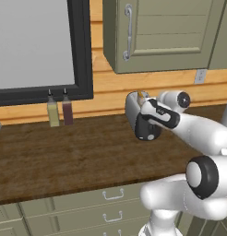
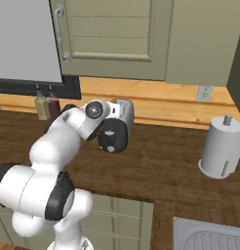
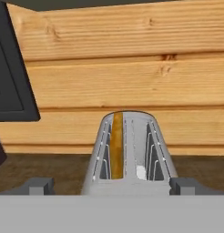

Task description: Start the toaster. Once the lever pops up, take the bread to the plate on the dining counter.

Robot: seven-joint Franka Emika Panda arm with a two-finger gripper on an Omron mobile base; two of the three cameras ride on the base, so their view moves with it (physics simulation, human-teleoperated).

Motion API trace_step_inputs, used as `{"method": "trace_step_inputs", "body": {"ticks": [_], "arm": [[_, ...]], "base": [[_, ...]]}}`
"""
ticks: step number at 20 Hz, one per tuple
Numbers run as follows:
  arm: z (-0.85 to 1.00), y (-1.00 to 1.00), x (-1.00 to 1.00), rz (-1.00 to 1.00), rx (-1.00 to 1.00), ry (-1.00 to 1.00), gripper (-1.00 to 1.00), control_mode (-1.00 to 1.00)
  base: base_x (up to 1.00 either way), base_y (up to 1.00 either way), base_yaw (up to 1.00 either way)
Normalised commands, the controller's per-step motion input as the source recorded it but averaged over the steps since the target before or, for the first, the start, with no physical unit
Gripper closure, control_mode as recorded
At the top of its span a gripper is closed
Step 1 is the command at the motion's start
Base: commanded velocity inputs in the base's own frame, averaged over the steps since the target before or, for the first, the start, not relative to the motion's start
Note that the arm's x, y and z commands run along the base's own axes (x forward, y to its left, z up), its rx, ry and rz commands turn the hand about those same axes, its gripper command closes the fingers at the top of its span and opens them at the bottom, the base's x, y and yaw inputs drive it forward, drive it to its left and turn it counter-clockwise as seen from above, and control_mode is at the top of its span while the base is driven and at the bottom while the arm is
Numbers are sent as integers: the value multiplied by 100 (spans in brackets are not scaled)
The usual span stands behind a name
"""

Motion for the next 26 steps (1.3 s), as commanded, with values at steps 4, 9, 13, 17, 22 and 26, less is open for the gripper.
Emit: {"method": "trace_step_inputs", "body": {"ticks": [4, 9, 13, 17, 22, 26], "arm": [[-10, 0, 61, 0, 0, 0, -100, -100], [-31, 0, 47, 0, 0, 0, -100, -100], [-35, 0, 33, 0, 0, 0, -100, -100], [-15, 0, 18, 0, 0, 0, -100, -100], [-5, -1, 9, 0, 0, 0, -100, -100], [-1, -1, 16, 0, 0, 0, -100, -100]], "base": [[0, 0, 0], [0, 0, 0], [0, 0, 0], [0, 0, 0], [0, 0, 0], [0, 0, 0]]}}
